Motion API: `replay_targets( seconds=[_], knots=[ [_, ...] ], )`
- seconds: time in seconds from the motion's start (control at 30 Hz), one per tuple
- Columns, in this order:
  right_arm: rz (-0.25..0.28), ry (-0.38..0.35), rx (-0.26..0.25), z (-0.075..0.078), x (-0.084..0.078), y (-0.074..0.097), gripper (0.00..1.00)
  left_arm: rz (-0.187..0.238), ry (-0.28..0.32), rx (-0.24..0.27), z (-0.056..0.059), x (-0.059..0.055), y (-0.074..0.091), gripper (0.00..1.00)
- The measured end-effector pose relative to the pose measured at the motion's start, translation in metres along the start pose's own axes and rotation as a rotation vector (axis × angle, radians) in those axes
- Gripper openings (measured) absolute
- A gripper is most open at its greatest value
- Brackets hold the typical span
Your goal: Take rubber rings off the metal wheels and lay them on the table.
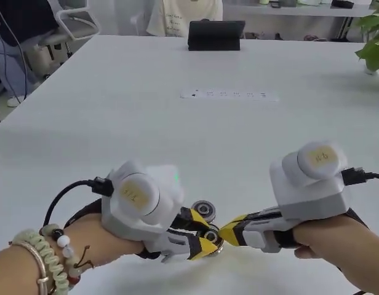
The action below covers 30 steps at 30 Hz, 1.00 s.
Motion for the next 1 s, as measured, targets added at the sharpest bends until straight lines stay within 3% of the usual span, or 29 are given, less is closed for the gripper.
replay_targets(
  seconds=[0.3,0.37,0.5,0.6,0.77,0.87,1.0],
  knots=[
    [0.023,-0.020,0.011,-0.003,0.005,0.002,0.00,0.071,0.040,0.021,-0.011,0.023,0.012,0.22],
    [0.027,-0.022,0.014,-0.004,0.006,0.002,0.00,0.082,0.109,0.001,-0.010,0.031,0.016,0.28],
    [0.021,-0.008,0.012,-0.006,0.006,0.003,0.00,0.109,0.051,0.023,-0.013,0.043,0.024,0.26],
    [0.022,0.000,0.016,-0.009,0.008,0.004,0.00,0.106,0.013,0.029,-0.014,0.045,0.030,0.29],
    [0.018,0.022,0.016,-0.011,0.010,0.005,0.00,0.098,0.001,0.001,-0.013,0.050,0.045,0.37],
    [0.018,0.031,0.020,-0.013,0.011,0.006,0.00,0.108,-0.037,0.016,-0.015,0.054,0.057,0.39],
    [0.015,0.038,0.021,-0.014,0.011,0.007,0.00,0.127,-0.021,0.031,-0.020,0.057,0.073,0.44]
  ],
)
Point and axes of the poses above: the centre of the closed fingertips' face, and the gripper's own axes: y roughly backward along the fingers, z roughly to its right, x roughly out of its top, the point moved 2 cm from there along y, roughly backward along the fingers, and after that the axes turned 13 degrees about x, right-handed, at the moved point
